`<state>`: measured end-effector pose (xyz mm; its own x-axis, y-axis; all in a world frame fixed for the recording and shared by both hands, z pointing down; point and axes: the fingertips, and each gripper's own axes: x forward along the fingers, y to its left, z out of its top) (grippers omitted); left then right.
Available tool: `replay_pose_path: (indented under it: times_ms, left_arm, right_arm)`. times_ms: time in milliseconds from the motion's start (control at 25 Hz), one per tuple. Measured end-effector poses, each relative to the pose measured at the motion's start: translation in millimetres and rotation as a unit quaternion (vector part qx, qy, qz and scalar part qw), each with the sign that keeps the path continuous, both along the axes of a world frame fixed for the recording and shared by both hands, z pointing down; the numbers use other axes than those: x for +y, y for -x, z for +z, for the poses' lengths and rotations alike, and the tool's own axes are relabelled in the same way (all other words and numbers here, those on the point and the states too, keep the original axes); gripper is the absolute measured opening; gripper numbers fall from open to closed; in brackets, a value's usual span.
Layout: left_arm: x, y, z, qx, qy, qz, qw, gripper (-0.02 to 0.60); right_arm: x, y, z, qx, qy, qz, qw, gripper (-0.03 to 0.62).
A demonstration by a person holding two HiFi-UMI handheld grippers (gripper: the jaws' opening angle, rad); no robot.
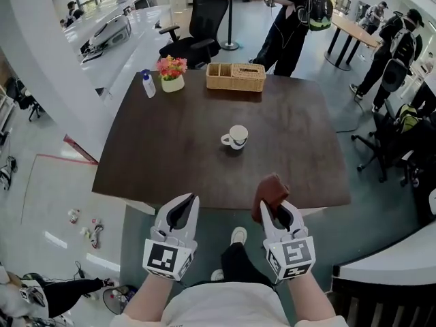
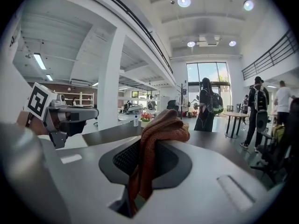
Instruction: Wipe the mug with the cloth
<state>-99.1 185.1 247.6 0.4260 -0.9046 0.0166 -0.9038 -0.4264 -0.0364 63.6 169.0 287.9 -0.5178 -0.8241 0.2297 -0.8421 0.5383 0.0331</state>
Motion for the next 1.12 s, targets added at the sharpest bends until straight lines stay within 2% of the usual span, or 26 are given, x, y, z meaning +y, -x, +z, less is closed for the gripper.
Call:
replay_pose_path:
  times_ms: [200, 400, 560, 1120]
  left_arm:
    - [51, 9, -2, 0.009, -0.002, 0.016, 0.9998, 0.0]
    - [77, 10, -6, 0.014, 0.007, 0.026, 0.9995, 0.0]
    - [88, 9, -5, 0.009, 0.004, 0.032, 0.9995, 0.0]
    - [113, -2, 5, 0.005, 0.019, 0.046, 0.9987, 0.0]
  right_arm:
    - [51, 3, 8, 0.005, 0.017, 0.027, 0.999, 0.084]
    - [82, 7, 5, 0.005, 0.015, 0.035, 0.999, 0.083]
    - [98, 9, 3, 0.013, -0.003, 0.033, 0.999, 0.083]
    - [124, 5, 1, 0.024, -0.01, 0.027, 0.999, 0.08]
